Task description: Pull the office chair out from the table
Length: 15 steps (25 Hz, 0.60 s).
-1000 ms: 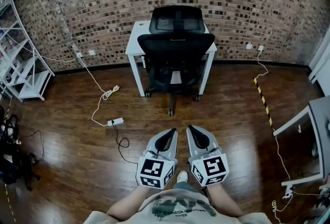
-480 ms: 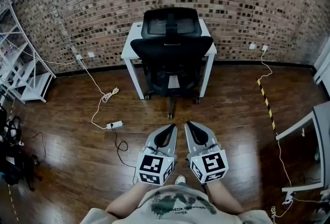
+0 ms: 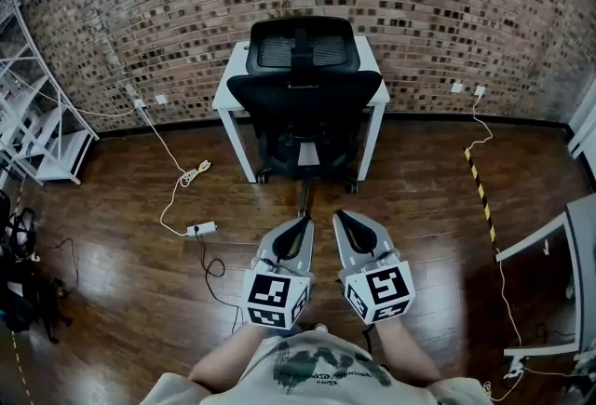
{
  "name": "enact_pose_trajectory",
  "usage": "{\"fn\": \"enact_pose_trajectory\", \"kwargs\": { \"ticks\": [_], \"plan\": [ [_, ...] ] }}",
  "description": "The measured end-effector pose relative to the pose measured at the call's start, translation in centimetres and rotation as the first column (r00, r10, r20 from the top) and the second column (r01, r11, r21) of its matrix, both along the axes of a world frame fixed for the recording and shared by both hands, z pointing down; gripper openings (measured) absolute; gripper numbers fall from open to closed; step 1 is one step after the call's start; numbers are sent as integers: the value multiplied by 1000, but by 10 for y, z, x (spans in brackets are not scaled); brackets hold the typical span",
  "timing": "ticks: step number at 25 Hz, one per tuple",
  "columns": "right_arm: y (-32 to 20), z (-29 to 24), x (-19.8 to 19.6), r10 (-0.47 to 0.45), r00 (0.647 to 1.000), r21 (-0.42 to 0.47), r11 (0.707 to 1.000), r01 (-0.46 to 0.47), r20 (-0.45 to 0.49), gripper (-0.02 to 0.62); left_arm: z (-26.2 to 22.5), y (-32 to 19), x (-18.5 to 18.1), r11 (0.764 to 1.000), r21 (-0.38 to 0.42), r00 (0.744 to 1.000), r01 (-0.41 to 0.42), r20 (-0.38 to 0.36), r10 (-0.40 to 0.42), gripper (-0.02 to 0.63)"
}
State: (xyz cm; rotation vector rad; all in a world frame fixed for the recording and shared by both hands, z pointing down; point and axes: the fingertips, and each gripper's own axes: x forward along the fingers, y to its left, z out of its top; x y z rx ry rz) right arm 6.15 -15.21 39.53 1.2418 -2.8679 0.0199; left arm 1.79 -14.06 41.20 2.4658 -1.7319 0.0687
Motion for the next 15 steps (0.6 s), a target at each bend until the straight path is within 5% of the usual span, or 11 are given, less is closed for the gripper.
{"fn": "enact_pose_trajectory", "kwargs": {
  "ticks": [15],
  "plan": [
    [-85,13,-17,-10,1000,-14,1000,10,-29,0,9,-88,-20,1000,8,999,9,-48,-9,12]
  ]
}}
